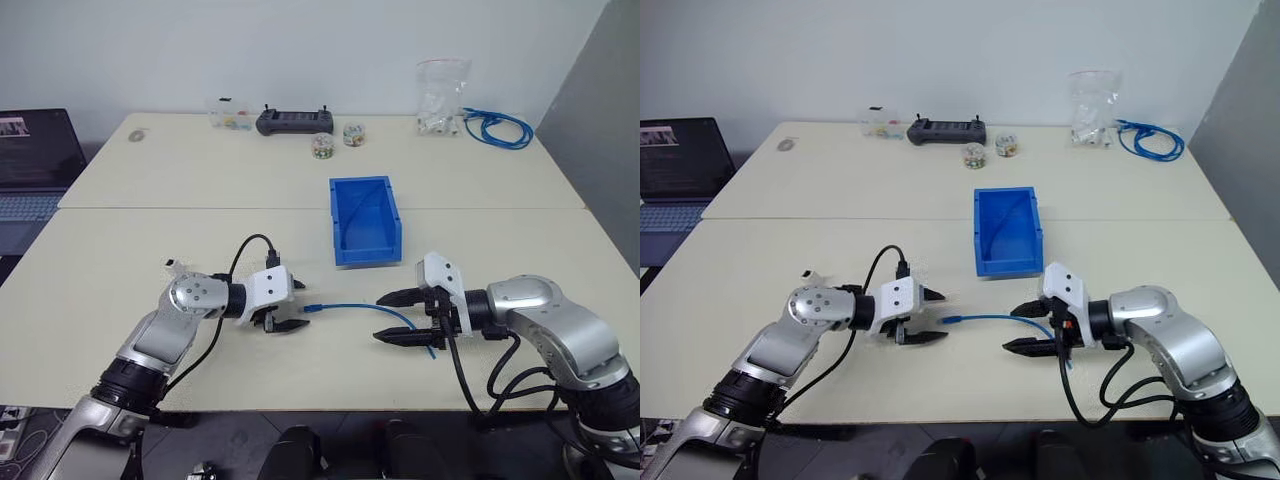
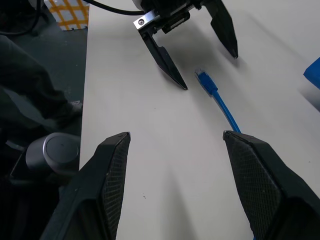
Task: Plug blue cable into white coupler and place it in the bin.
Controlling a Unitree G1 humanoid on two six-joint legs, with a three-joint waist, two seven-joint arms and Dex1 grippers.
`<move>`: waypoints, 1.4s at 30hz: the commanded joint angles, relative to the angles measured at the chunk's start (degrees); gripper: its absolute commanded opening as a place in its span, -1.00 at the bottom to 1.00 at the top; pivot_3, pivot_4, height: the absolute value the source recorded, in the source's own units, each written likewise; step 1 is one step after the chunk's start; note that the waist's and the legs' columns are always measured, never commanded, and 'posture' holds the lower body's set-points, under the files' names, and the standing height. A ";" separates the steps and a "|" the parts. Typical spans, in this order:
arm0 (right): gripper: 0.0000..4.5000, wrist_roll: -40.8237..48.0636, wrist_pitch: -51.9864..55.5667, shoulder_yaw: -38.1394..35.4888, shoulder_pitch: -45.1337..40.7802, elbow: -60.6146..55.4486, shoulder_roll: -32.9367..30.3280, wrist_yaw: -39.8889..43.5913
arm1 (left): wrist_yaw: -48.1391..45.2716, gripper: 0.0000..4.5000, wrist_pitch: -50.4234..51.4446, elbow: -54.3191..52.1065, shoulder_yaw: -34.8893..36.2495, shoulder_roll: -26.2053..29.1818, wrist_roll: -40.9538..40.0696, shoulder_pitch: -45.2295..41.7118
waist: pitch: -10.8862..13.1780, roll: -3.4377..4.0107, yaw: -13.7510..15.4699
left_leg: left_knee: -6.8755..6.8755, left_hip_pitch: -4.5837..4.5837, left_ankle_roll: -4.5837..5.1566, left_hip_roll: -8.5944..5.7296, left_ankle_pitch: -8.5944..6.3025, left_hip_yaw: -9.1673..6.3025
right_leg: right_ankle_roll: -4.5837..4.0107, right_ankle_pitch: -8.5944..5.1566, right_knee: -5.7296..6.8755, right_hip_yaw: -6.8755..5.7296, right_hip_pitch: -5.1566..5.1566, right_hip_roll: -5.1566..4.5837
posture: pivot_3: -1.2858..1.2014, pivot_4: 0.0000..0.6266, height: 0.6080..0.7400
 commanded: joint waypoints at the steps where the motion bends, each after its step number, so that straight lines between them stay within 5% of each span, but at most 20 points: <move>1: 0.40 2.95 0.40 -2.48 0.57 -3.51 -1.39 -0.61 | -1.83 0.25 3.84 2.20 -4.02 2.26 4.95 0.94 | -0.10 0.02 -0.14 | -0.01 0.02 0.00 0.02 0.00 0.00 | 0.00 0.00 0.01 -0.01 0.01 0.01 | 0.03 -0.52 1.00; 14: 0.40 6.04 -0.27 -4.11 2.78 -5.13 -1.55 -4.66 | -5.21 -0.88 8.24 -1.42 -4.36 3.68 2.87 0.63 | -0.54 0.32 -1.18 | -0.08 0.53 0.03 0.06 -0.01 -0.04 | 0.29 -0.19 -0.08 -0.04 0.60 0.05 | 0.03 -0.52 1.00; 31: 0.40 12.05 -5.46 -6.78 11.45 -11.20 1.04 -6.53 | -5.76 -0.91 38.74 -10.88 5.22 -9.22 -22.00 -12.61 | -0.34 0.03 -1.16 | 0.07 0.10 0.01 0.00 -0.01 -0.33 | 0.31 -0.19 -0.12 -0.30 0.41 0.03 | 0.03 -0.52 1.00; 42: 0.40 20.98 -0.38 -12.24 10.90 -5.05 5.74 -12.93 | -6.50 -0.91 48.93 -9.26 11.03 -10.52 -35.11 -14.22 | -0.34 0.03 -1.16 | 0.06 0.11 0.00 -0.02 0.00 -0.34 | 0.29 -0.18 -0.12 -0.27 0.39 0.01 | 0.03 -0.52 1.00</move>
